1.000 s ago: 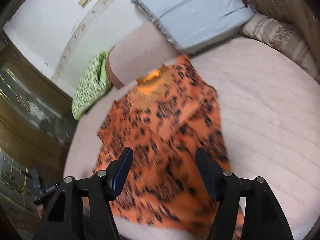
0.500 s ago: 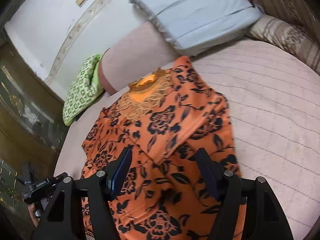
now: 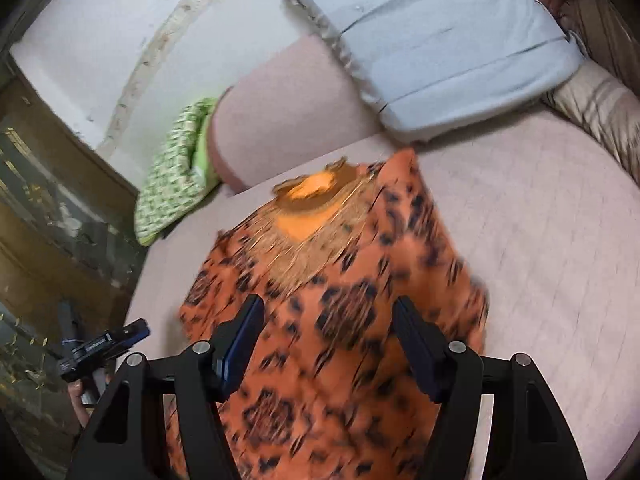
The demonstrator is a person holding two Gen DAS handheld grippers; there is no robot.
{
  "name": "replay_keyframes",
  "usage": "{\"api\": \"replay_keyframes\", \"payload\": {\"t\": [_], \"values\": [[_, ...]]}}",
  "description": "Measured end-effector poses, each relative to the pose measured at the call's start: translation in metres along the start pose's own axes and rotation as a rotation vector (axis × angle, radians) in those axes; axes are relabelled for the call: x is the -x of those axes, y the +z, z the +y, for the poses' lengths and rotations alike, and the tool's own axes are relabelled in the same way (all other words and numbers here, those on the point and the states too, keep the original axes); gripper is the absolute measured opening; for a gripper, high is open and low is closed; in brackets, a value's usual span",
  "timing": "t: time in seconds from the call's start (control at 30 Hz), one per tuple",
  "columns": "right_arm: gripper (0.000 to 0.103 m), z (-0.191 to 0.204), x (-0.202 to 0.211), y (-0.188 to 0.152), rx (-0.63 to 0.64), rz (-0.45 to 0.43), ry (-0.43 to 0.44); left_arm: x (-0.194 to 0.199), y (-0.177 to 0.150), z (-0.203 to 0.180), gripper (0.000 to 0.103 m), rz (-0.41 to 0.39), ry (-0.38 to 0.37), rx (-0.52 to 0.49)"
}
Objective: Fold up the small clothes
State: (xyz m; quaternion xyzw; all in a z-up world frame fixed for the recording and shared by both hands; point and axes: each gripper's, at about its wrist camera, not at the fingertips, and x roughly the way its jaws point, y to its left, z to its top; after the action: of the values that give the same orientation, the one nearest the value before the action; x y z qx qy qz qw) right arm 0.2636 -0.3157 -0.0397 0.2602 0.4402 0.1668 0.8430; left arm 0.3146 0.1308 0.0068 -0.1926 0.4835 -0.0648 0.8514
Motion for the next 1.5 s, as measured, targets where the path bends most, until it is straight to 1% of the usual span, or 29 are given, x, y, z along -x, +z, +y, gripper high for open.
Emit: {"api": "replay_keyframes", "payload": {"t": [0.07,0.2,0.3,0.33,0.43,0.5,0.53,0.57,0.6,0.63,0.67,0.7,0.73,0.77,0.8,0.87,0.93,0.97,1.0,1.07,1.13,1.17,1.2,1.27,1.3,1.33,1.4,1.43,1.5], "values": [[0.069,-0.006,-0.020,0.025,0.005,0.022,-0.024,-0.019,0.020,0.000,0.047,0.002,0.002,-0.012],[0.069,-0.020,-0.071,0.073,0.022,0.082,-0.089,-0.074,0.069,0.005,0.047,0.052,0.006,-0.010],[0.068,-0.029,-0.102,0.097,0.017,0.109,-0.090,-0.111,0.108,0.014,0.047,0.069,0.001,0.025],[0.068,-0.031,-0.111,0.104,0.014,0.111,-0.095,-0.128,0.122,0.017,0.047,0.087,-0.005,0.031],[0.064,-0.041,-0.142,0.118,0.009,0.132,-0.135,-0.168,0.141,0.023,0.046,0.148,-0.006,0.044],[0.058,-0.048,-0.158,0.124,-0.011,0.149,-0.146,-0.196,0.149,0.030,0.045,0.199,0.008,0.051],[0.056,-0.051,-0.167,0.125,-0.005,0.172,-0.176,-0.207,0.149,0.035,0.045,0.217,0.013,0.068],[0.055,-0.055,-0.176,0.125,0.011,0.187,-0.235,-0.213,0.150,0.036,0.044,0.221,0.007,0.078],[0.051,-0.059,-0.182,0.126,0.015,0.201,-0.263,-0.216,0.150,0.037,0.044,0.206,0.002,0.081],[0.047,-0.065,-0.189,0.125,0.004,0.228,-0.255,-0.217,0.152,0.036,0.042,0.189,0.007,0.079],[0.039,-0.069,-0.193,0.124,-0.001,0.231,-0.250,-0.219,0.155,0.034,0.038,0.189,0.008,0.076],[0.025,-0.070,-0.192,0.124,0.004,0.221,-0.254,-0.221,0.155,0.031,0.024,0.191,0.004,0.072],[0.014,-0.070,-0.190,0.125,0.008,0.218,-0.251,-0.224,0.156,0.028,0.013,0.198,0.011,0.068],[0.010,-0.070,-0.188,0.125,-0.002,0.219,-0.238,-0.224,0.155,0.027,0.012,0.199,0.020,0.065],[0.010,-0.071,-0.184,0.126,-0.015,0.210,-0.222,-0.223,0.155,0.024,0.009,0.197,0.023,0.057],[0.009,-0.065,-0.172,0.128,0.005,0.180,-0.206,-0.214,0.157,0.021,0.007,0.161,0.019,0.056],[0.009,-0.058,-0.157,0.130,0.022,0.153,-0.193,-0.189,0.156,0.021,0.007,0.106,-0.029,0.074],[0.009,-0.055,-0.148,0.132,0.023,0.137,-0.176,-0.169,0.153,0.020,0.007,0.065,-0.056,0.074],[0.009,-0.051,-0.137,0.132,0.032,0.115,-0.158,-0.157,0.152,0.020,0.007,0.040,-0.072,0.069],[0.009,-0.041,-0.108,0.127,0.054,0.067,-0.129,-0.117,0.143,0.018,0.007,-0.027,-0.130,0.048],[0.009,-0.028,-0.066,0.114,0.075,-0.001,-0.074,-0.067,0.123,0.019,0.007,-0.105,-0.199,0.020],[0.009,-0.022,-0.047,0.104,0.083,-0.027,-0.063,-0.042,0.109,0.021,0.007,-0.136,-0.214,-0.002],[0.009,-0.017,-0.023,0.090,0.085,-0.059,-0.047,-0.020,0.095,0.022,0.007,-0.164,-0.207,-0.023],[0.009,-0.008,0.022,0.055,0.093,-0.118,-0.017,0.027,0.052,0.030,0.007,-0.206,-0.231,-0.050],[0.009,-0.005,0.042,0.036,0.094,-0.136,-0.025,0.043,0.031,0.036,0.007,-0.213,-0.240,-0.046],[0.009,-0.003,0.060,0.013,0.087,-0.152,-0.018,0.060,0.000,0.044,0.007,-0.208,-0.243,-0.030],[0.009,-0.001,0.081,-0.027,0.049,-0.165,-0.004,0.079,-0.043,0.060,0.007,-0.197,-0.214,-0.014],[0.009,-0.004,0.087,-0.049,0.007,-0.154,-0.009,0.083,-0.071,0.068,0.007,-0.176,-0.206,0.007],[0.009,-0.010,0.087,-0.092,-0.069,-0.131,-0.006,0.082,-0.107,0.082,0.007,-0.133,-0.156,0.056]]}}
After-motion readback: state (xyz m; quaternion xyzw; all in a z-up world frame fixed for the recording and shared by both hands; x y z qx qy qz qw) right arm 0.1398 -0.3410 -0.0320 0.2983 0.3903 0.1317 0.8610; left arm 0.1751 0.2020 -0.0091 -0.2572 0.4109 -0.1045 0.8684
